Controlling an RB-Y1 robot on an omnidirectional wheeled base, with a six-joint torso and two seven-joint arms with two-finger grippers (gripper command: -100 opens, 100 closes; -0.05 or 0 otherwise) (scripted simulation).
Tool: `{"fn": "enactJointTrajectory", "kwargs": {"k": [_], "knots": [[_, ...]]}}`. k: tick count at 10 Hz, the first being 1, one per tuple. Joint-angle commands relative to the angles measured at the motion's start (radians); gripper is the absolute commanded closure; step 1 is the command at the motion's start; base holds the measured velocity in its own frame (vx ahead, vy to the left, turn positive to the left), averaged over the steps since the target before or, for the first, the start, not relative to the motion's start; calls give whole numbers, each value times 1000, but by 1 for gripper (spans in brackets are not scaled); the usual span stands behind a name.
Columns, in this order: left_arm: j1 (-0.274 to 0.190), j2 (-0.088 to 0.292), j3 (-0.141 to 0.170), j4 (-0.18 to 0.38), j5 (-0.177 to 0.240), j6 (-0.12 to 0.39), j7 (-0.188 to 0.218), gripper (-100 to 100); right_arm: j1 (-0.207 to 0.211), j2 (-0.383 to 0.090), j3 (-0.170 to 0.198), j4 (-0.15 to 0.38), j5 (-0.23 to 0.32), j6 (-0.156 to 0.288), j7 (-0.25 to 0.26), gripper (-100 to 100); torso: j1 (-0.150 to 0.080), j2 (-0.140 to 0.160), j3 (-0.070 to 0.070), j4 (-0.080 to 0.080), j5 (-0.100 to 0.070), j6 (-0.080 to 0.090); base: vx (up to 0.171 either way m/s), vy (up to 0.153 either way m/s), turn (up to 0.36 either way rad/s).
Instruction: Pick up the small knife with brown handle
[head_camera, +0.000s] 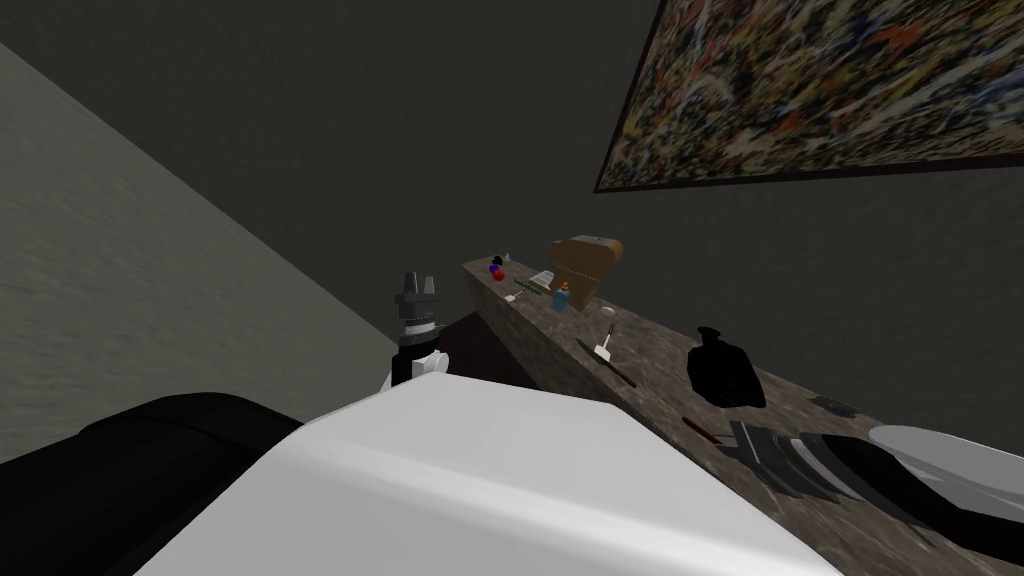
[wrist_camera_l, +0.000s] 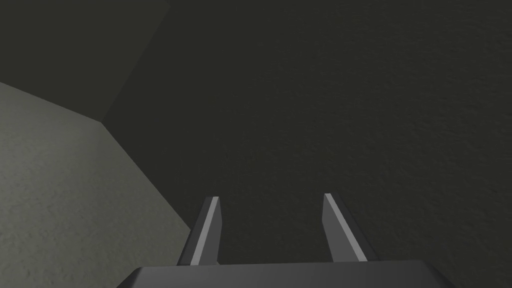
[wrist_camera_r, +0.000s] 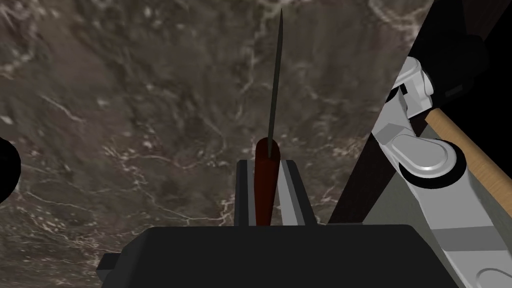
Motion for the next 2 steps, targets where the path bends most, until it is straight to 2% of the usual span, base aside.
{"fn": "enactJointTrajectory", "kwargs": {"k": [1,2], "knots": [[0,0,0,0,0,0,0,0,0,0,0,0,0,0,0,100,0,0,0,0,0,0,-9,0,-16],[0,0,0,0,0,0,0,0,0,-3,-1,-1,0,-2,-2,0,0,-1,0,0,-1,0,0,0,0]]}}
